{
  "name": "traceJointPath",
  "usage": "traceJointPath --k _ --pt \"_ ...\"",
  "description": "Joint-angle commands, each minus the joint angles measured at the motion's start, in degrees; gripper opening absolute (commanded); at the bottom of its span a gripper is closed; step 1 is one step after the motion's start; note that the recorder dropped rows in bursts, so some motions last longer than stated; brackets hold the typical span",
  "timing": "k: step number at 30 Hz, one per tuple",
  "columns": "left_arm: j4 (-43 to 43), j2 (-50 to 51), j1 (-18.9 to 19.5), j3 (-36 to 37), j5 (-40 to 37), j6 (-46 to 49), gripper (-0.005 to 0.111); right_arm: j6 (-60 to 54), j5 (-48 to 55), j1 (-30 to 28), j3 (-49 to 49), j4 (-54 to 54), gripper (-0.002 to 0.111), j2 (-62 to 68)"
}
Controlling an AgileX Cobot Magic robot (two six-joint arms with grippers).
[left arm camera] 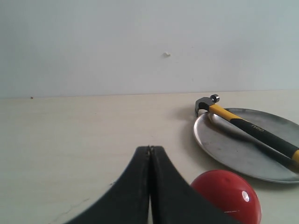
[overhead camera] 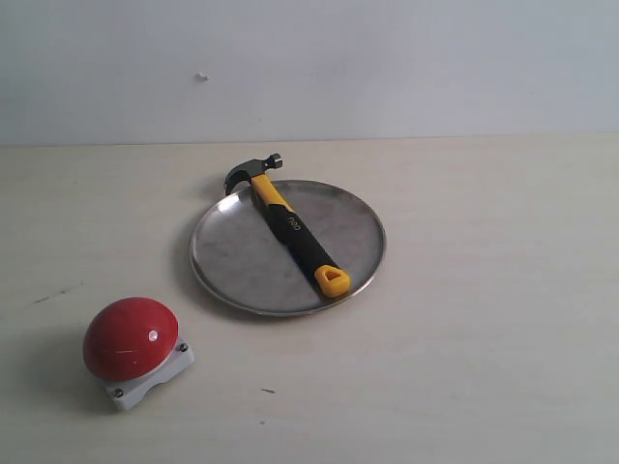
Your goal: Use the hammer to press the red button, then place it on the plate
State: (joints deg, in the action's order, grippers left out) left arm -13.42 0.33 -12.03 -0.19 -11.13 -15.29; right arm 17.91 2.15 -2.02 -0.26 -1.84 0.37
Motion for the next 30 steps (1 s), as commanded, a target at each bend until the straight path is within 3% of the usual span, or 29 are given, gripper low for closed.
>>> traceJointPath --k 1,30 --pt "0.51 -0.33 0.05 0.19 -0.2 -0.01 0.0 0.25 -0.09 -0.31 0.26 0.05 0.0 -0.37" --pt "0.51 -0.33 0.05 0.19 -0.2 -0.01 0.0 -3.71 0.03 -0.31 0.26 -1.41 0.0 -0.37"
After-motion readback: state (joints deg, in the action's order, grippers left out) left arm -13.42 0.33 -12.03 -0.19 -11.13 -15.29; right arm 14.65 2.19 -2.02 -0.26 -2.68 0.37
